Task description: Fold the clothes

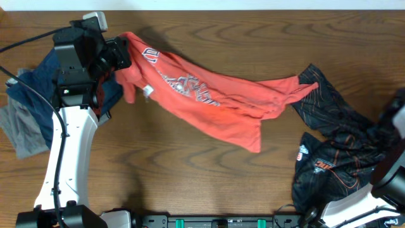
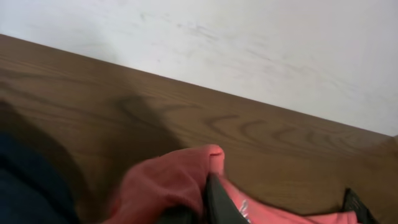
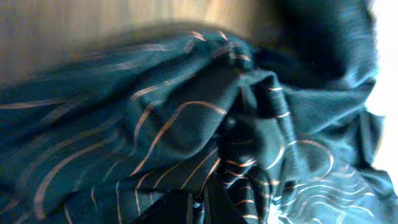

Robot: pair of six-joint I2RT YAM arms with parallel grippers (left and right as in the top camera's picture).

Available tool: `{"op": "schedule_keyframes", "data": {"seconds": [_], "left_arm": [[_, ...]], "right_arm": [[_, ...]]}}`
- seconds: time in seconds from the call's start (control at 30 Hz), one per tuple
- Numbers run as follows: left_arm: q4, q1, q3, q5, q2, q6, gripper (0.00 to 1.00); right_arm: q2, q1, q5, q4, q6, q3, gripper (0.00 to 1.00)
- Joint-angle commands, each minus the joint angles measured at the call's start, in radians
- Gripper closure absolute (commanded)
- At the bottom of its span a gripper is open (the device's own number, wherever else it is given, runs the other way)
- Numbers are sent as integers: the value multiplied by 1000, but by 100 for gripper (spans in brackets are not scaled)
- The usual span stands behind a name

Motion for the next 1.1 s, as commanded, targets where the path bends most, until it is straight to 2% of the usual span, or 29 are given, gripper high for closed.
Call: {"op": "schedule_keyframes", "data": {"seconds": [0.0, 0.1, 0.17, 0.3, 0.5, 0.67, 0.9, 1.07], "left_arm": [[8, 2, 42, -14, -15, 24, 94], [-1, 0, 42, -14, -15, 24, 94], [-12, -3, 42, -14, -14, 24, 94], [-43, -3, 41, -14, -14, 24, 94], [-77, -3, 41, -14, -14, 24, 94], [-117, -3, 41, -14, -14, 24, 94], [-134, -3, 41, -14, -14, 24, 94], [-130, -3, 41, -14, -11, 24, 94]], "right_arm": [[-34, -2, -171, -2, -44, 73, 97], [-73, 26, -310, -1, -131, 124, 87], [-103, 63, -446, 7, -231, 148, 76], [-130, 171, -653, -19, -440, 158, 71], [-83, 357, -644, -46, -539, 112, 79], [6, 446, -609, -37, -535, 74, 86], [132, 450, -470, 53, -474, 71, 87], [176, 393, -241, 113, -408, 71, 85]]}}
